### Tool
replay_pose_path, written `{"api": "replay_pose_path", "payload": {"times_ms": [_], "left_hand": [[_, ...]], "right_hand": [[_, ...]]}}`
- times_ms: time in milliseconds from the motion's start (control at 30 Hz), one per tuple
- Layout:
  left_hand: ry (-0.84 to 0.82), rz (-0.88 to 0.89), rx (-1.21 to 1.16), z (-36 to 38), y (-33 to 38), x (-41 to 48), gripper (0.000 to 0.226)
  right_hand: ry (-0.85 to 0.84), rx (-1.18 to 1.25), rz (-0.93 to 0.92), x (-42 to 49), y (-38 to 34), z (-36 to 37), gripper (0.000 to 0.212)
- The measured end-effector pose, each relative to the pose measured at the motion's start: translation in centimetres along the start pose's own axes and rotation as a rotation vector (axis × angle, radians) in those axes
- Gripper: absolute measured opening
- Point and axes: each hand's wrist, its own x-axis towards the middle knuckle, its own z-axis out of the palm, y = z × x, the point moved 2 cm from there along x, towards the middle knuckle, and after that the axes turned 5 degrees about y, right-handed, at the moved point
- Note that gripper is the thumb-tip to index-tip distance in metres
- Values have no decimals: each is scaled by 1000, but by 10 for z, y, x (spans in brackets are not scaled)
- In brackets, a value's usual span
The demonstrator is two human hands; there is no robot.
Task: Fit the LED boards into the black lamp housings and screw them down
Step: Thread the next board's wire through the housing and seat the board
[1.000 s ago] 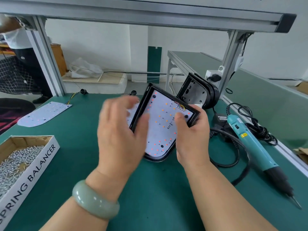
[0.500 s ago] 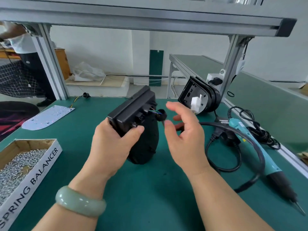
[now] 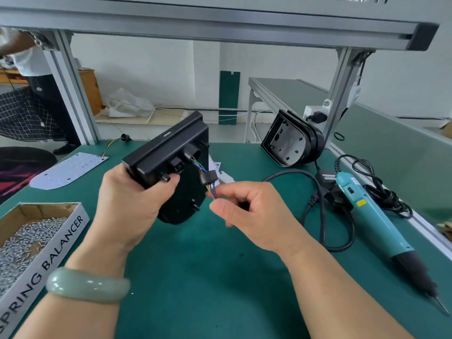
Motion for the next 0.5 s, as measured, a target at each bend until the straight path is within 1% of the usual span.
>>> {"api": "replay_pose_path", "payload": {"times_ms": [67,200,267,300,367,433,500], "left_hand": [[-9,8,59,-9,-2,3,34],[-147,15,100,-3,4,-3,47],[-181,17,139,3,7,-5,46],[-182,22,157,4,9,-6,45],[-195,39,162,5,10,-6,45],[-225,61,174,7,10,-9,47],[-257,73,198,13,12,-13,39]], "right_hand": [[-9,-53,-8,0,1,-2,20],[-63,-359,116,-4,10,-4,12],[-47,-422,176,-7,12,-1,26],[-32,-362,196,-7,13,0,34],[-28,-133,227,-6,12,2,41],[-7,4,230,-5,11,5,38],[49,35,239,-4,14,9,33]]}}
